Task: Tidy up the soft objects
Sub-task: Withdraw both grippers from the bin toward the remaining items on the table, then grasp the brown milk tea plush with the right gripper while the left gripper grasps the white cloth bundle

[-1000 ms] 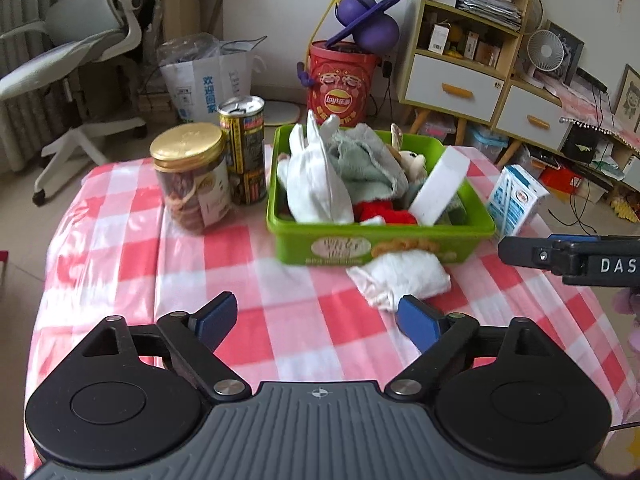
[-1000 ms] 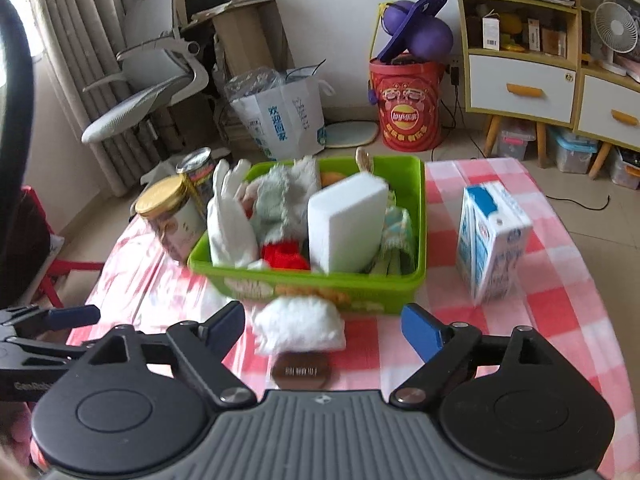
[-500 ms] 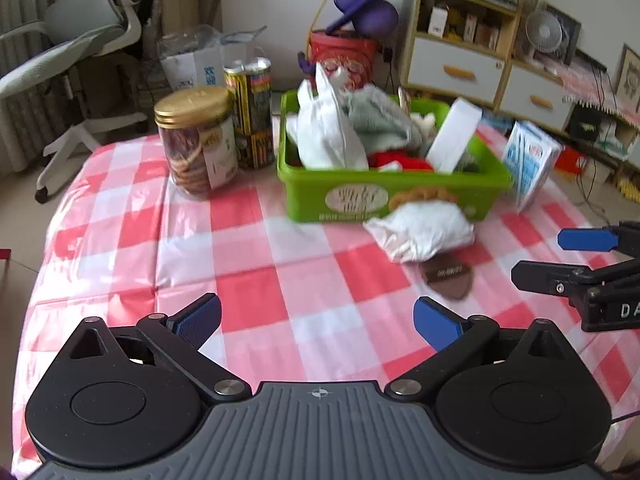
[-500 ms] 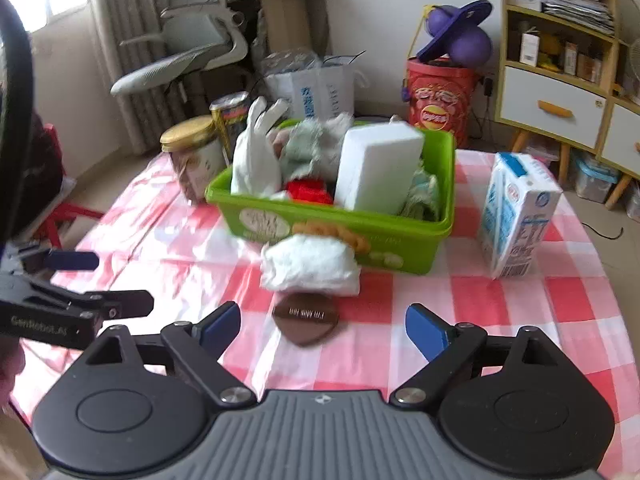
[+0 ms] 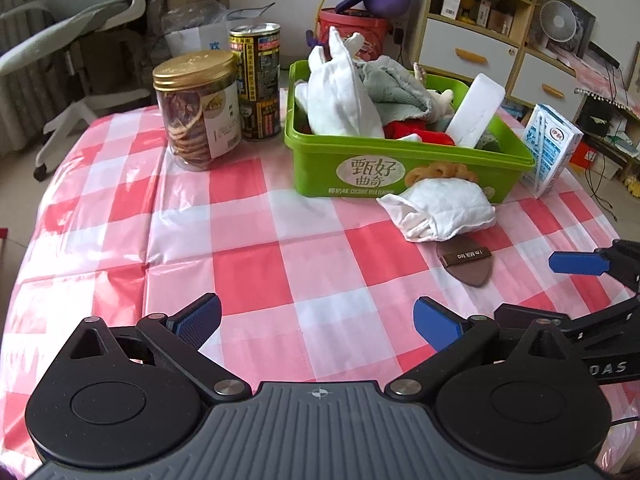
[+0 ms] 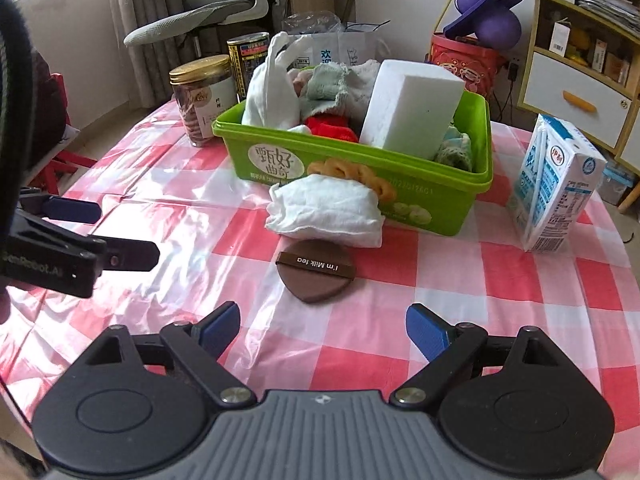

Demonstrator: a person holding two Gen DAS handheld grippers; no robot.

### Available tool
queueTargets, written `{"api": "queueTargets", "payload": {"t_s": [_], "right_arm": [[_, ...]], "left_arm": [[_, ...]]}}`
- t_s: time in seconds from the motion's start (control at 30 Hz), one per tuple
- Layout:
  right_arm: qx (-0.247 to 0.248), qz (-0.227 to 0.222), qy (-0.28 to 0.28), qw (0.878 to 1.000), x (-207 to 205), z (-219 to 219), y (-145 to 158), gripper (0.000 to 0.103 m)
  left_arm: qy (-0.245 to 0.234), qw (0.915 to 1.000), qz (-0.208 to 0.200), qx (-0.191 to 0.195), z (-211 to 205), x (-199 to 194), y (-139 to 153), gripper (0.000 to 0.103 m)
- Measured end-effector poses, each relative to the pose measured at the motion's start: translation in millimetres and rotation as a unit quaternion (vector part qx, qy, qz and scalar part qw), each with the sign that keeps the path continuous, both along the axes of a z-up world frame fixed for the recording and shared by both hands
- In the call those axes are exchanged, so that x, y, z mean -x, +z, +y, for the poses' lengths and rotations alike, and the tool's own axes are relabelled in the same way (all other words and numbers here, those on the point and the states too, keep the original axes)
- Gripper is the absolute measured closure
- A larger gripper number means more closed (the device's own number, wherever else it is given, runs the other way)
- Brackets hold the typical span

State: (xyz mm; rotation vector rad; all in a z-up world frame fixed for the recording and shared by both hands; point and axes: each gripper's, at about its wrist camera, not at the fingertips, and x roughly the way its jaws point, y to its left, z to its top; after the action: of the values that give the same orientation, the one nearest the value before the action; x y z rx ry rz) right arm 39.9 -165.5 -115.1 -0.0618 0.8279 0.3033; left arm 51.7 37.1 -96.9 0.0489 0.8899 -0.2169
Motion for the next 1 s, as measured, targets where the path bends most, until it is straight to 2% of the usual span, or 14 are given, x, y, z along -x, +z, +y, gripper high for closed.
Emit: {"api": "queueTargets", "payload": {"t_s": [0.2,0.33,0.5,0.67,0.77,0.87,0.93,1.0], "right_arm": [[0.008,-0.006,-0.001,1.0,-6.0,4.2,-9.7,0.028],[0.015,-0.006,0.006,1.0,-8.1,9.1,-16.7,0.028],[0.028,-0.006,0.024,0.999,-9.7,15.3,-25.9,0.028],[0.014,-0.015,0.026,0.999,-15.5,16.7,-29.7,0.029],[0.009,-0.025,0.022,0.999,-19.6,17.4,-30.8,0.033],[0.006,-0.032,0.015,0.999,-23.7,16.6,-29.9,0.043],[0.004,-0.035,0.012,0.999,-27.3,16.1,-28.6,0.056],[-0.001,-0.037,0.011,0.999,-29.4,15.5,-27.7,0.065]], "left_arm": [[0.002,0.9999,-0.007,0.012,0.1,-4.2,-4.1,0.005],[-0.006,0.9999,-0.011,0.007,-2.3,-7.9,-11.7,0.005],[-0.009,0.9997,-0.008,0.02,-1.3,-17.5,-25.0,0.005],[-0.02,0.9994,-0.002,0.029,-3.1,-28.4,-37.4,0.005],[-0.031,0.9987,-0.004,0.04,-5.5,-33.1,-38.6,0.005],[-0.034,0.9982,-0.007,0.05,-7.4,-38.9,-38.5,0.006],[-0.029,0.9977,-0.005,0.061,-8.7,-43.9,-38.5,0.006],[-0.027,0.9969,-0.004,0.074,-10.9,-48.6,-37.5,0.007]]}}
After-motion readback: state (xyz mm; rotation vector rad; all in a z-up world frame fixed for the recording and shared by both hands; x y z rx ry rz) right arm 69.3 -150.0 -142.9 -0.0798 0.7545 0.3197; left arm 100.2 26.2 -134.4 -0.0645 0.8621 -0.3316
